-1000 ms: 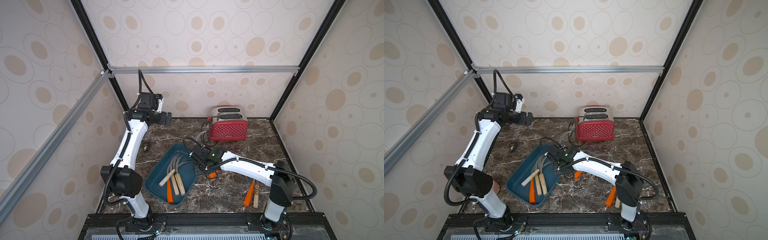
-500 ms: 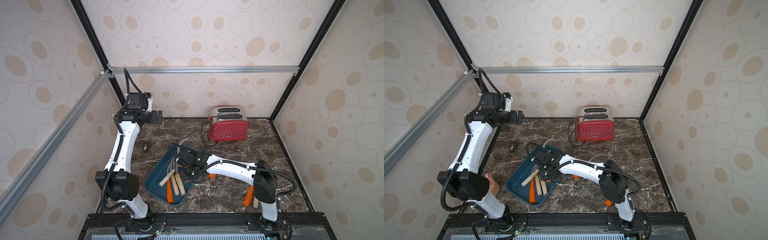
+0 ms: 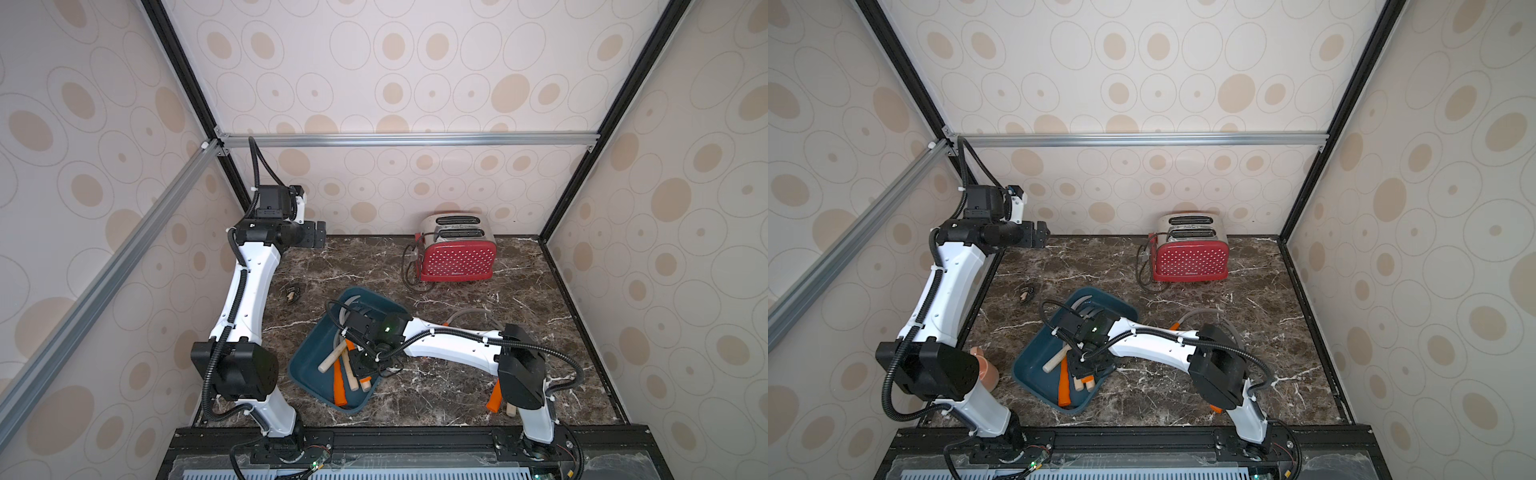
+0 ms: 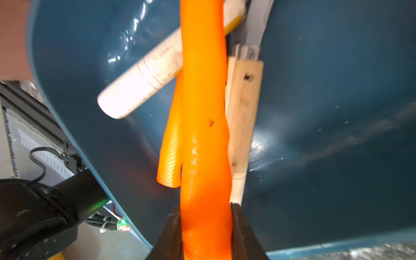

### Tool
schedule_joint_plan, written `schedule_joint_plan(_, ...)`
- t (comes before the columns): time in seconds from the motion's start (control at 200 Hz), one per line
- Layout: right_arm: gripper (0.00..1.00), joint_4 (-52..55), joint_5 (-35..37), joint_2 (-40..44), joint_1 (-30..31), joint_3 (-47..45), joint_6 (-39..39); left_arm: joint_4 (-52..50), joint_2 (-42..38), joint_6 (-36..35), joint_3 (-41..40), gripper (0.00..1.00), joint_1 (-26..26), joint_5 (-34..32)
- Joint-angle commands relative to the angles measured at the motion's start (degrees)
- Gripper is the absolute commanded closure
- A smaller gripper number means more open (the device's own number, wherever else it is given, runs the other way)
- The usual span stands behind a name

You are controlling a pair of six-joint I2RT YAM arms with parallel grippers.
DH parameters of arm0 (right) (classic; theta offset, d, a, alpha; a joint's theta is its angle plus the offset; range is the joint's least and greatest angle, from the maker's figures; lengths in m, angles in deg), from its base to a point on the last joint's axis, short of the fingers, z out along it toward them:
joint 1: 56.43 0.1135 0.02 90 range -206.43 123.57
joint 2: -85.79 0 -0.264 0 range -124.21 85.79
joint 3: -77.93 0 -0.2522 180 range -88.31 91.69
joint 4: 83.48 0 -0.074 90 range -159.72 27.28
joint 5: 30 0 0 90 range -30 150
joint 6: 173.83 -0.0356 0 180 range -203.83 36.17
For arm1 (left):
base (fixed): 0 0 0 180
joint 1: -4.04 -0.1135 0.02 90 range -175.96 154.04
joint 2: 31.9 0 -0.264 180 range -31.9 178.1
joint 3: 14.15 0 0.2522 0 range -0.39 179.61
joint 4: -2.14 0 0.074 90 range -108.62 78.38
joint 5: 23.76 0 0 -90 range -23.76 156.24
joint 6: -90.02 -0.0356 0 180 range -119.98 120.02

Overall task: Put small sickles into storage boxes
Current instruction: Place the sickle in the storage box.

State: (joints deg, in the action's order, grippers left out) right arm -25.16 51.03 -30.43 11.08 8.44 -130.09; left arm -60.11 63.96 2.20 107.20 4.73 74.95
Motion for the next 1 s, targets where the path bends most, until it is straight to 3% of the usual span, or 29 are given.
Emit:
schedule_joint_plan(0.0, 0.98, 1.03, -1.44, -1.62, 0.75, 1.28, -1.27, -0.10, 0.12, -0.74, 0.35, 0.01, -0.25, 0.45)
schedule_joint_plan(0.621, 0.94, -0.10, -2.45, -3.91, 1.30, 1.86, -2.50, -0.20, -0.32, -2.34, -0.37, 0.01, -0.25, 1.31)
schedule_joint_plan(0.996, 0.65, 0.57, -1.97, -4.77, 1.27, 2.42, -2.25, -0.27, -0.45, -2.97, -0.72, 0.01, -0.25, 1.52)
